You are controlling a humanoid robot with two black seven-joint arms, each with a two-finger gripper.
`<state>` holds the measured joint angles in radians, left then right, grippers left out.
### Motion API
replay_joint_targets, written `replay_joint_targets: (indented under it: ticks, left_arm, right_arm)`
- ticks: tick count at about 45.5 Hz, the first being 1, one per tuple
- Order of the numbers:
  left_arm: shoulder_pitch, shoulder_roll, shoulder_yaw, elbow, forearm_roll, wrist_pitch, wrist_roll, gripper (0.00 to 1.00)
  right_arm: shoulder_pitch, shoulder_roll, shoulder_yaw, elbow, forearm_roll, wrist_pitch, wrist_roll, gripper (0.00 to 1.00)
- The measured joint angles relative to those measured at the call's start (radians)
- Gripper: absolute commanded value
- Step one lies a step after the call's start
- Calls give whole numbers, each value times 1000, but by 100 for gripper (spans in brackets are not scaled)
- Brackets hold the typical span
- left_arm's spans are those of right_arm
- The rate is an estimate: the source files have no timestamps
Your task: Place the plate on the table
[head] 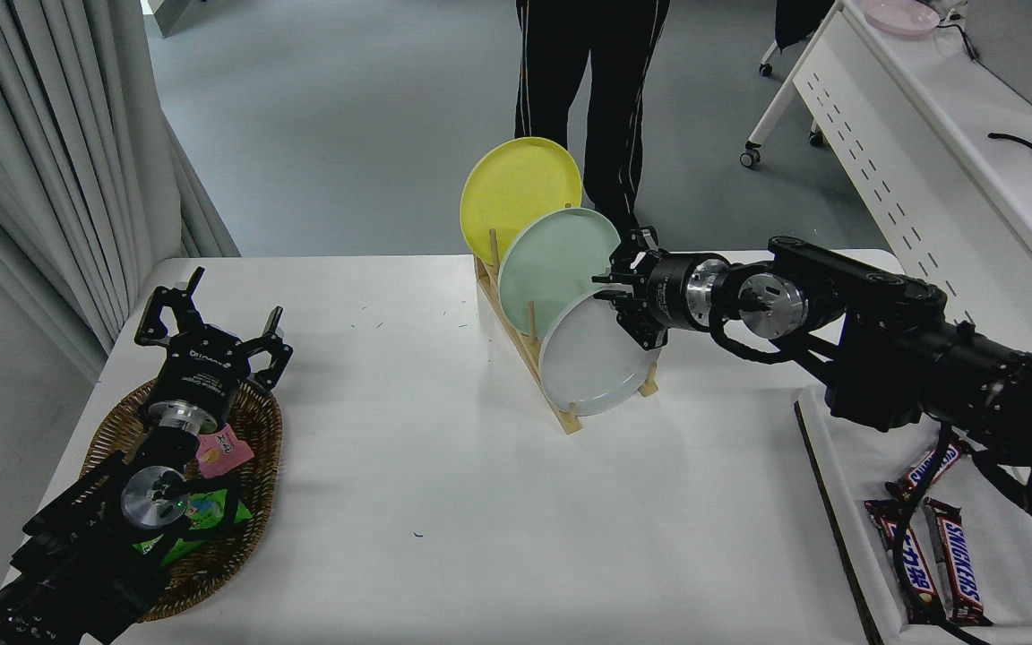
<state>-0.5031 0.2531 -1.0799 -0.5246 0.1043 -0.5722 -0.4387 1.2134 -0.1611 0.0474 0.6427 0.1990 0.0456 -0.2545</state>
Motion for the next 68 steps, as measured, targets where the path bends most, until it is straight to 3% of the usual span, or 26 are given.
replay_joint_targets:
  ticks: [26,32,68]
  left_arm:
    - [0,0,0,0,0,0,0,100]
    - [0,0,0,0,0,0,0,100]
    - [0,0,0,0,0,0,0,100]
  right_arm:
    - [-1,0,6,-1,1,2,-27,8]
    - [-2,0,10,-2,1,3,-29,0]
    - [50,-22,79,11,8,8,-121,0]
